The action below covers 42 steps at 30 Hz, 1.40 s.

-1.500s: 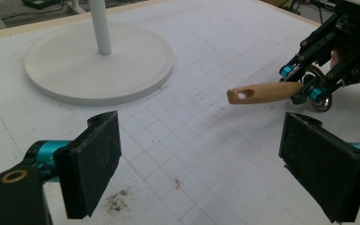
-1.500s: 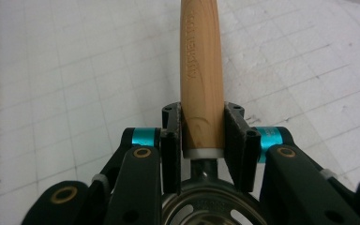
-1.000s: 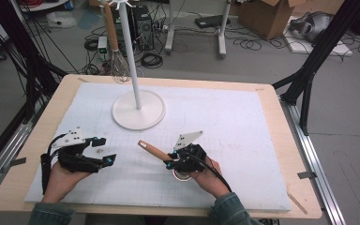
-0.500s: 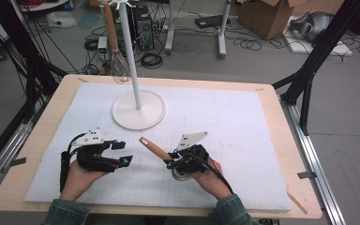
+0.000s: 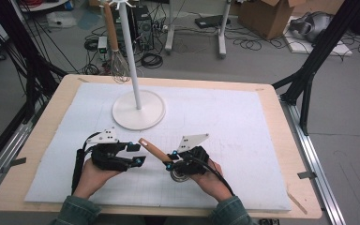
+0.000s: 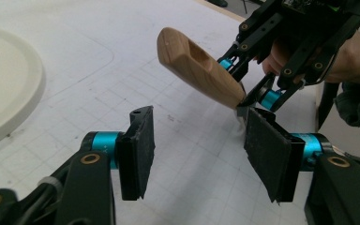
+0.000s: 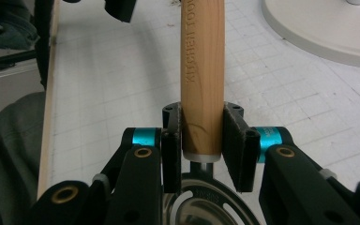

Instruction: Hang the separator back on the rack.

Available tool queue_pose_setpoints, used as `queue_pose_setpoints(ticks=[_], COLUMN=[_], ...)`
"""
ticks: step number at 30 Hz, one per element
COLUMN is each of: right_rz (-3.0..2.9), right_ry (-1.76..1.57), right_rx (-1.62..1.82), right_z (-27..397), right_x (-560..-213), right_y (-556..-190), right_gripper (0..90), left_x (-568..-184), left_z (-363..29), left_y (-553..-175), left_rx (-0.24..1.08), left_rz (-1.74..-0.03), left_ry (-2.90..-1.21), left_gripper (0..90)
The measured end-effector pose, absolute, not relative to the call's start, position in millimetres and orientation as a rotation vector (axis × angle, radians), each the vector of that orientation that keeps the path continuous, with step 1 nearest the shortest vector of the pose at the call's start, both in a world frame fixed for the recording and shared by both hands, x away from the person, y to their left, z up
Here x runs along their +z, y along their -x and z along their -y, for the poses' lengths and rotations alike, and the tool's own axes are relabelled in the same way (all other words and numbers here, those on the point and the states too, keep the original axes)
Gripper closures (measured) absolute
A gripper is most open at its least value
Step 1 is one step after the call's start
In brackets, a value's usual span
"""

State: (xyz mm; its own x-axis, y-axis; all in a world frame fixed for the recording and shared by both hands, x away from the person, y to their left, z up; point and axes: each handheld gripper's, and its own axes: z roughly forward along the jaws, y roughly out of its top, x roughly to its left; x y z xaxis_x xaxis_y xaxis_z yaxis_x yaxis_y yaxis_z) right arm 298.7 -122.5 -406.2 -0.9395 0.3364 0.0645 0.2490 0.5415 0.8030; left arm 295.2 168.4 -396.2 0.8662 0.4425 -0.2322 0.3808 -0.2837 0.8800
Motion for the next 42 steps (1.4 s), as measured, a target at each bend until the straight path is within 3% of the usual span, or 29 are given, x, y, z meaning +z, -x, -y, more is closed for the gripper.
queue_pose_setpoints(ticks=[13,29,42], right_rz=[-2.664,-2.657,-2.742], right_ry=[-0.475,-0.399,-0.289], right_rx=[1.402,1.412,1.451], right_z=[117,107,99], right_x=[-405,-401,-384], right_y=[-294,-288,-296], right_gripper=[70.7,70.1,63.2], left_x=[-395,-389,-377], left_z=[-151,-154,-148], left_y=[-298,-296,-291], left_rx=[0.025,-0.046,-0.074], left_rz=[-0.583,-0.534,-0.424], left_ry=[-1.888,-1.828,-1.862], left_gripper=[49.3,65.5,71.5])
